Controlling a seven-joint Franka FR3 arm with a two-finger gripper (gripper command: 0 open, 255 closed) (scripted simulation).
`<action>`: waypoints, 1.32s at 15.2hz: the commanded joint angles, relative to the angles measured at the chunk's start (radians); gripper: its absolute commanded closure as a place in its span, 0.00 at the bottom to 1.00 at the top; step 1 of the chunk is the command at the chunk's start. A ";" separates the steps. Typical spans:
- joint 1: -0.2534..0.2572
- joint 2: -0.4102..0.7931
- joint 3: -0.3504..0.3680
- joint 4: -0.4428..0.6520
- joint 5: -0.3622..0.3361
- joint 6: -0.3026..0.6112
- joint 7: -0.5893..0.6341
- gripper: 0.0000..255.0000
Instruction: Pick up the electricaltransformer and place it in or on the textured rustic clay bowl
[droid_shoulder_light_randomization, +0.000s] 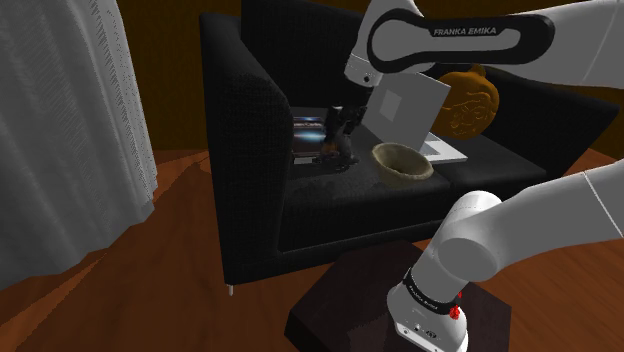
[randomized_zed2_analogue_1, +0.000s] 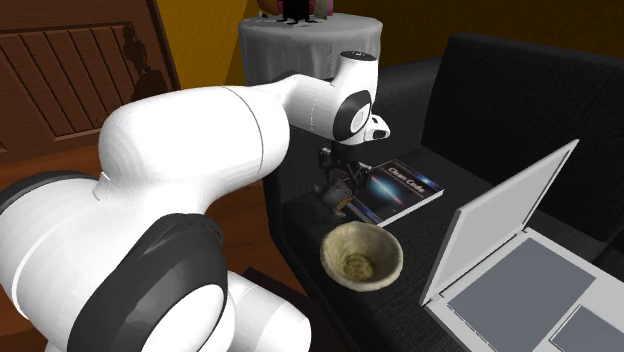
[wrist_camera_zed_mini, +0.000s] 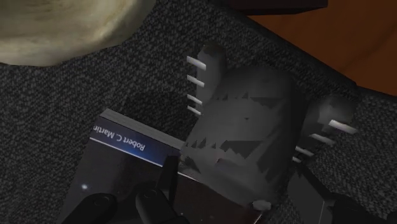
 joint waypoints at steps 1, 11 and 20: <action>0.000 0.000 0.000 0.026 0.000 -0.026 0.001 1.00; 0.002 0.010 0.003 0.168 0.001 -0.157 0.008 1.00; 0.005 0.038 0.004 0.310 0.003 -0.272 0.013 1.00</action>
